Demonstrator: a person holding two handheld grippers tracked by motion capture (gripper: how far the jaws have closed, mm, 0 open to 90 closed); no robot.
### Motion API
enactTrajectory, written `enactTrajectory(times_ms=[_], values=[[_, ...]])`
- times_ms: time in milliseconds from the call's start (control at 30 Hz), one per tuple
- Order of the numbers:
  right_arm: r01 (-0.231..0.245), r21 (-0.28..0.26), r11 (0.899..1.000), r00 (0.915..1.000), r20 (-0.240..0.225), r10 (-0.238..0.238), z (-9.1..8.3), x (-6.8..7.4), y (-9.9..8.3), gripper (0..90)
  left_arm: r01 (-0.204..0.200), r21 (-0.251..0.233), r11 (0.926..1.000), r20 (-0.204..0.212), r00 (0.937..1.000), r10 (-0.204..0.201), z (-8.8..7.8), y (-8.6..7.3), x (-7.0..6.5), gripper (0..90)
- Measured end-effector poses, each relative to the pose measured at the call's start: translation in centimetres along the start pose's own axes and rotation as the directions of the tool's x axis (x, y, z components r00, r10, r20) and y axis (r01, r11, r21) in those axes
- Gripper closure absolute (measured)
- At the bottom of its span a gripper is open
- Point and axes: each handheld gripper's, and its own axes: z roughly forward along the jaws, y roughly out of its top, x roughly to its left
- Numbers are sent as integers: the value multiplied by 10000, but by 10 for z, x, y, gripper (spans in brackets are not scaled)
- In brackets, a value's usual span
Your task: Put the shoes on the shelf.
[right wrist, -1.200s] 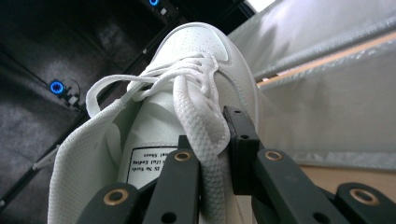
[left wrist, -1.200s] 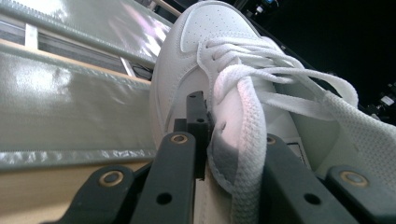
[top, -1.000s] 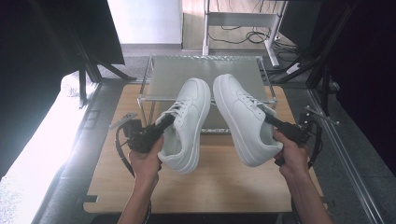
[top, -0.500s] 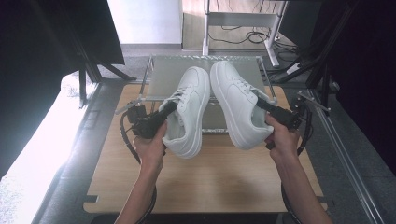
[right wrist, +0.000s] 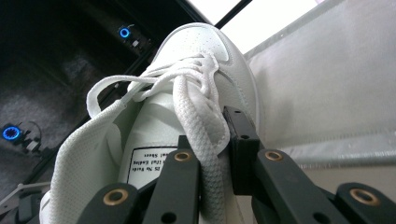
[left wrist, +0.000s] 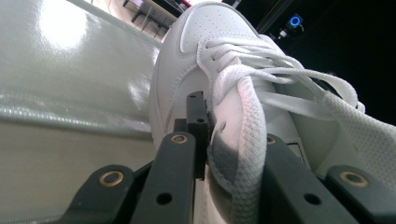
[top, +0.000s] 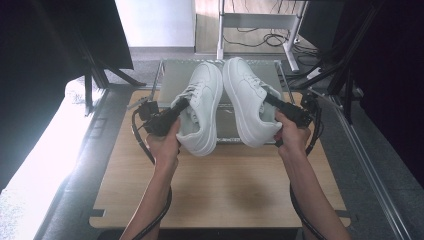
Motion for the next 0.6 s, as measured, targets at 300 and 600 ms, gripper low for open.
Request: enactTrajectory(times_ms=[300,600], values=[[32,-258,9997,9989,461,-21,22,4,10,838,-45,-166,9999,-614,9981,35,19,16,1,840],[-255,-531,9983,9962,815,298,43,0,12,838,91,-311,9995,-844,9964,-117,42,30,7,840]])
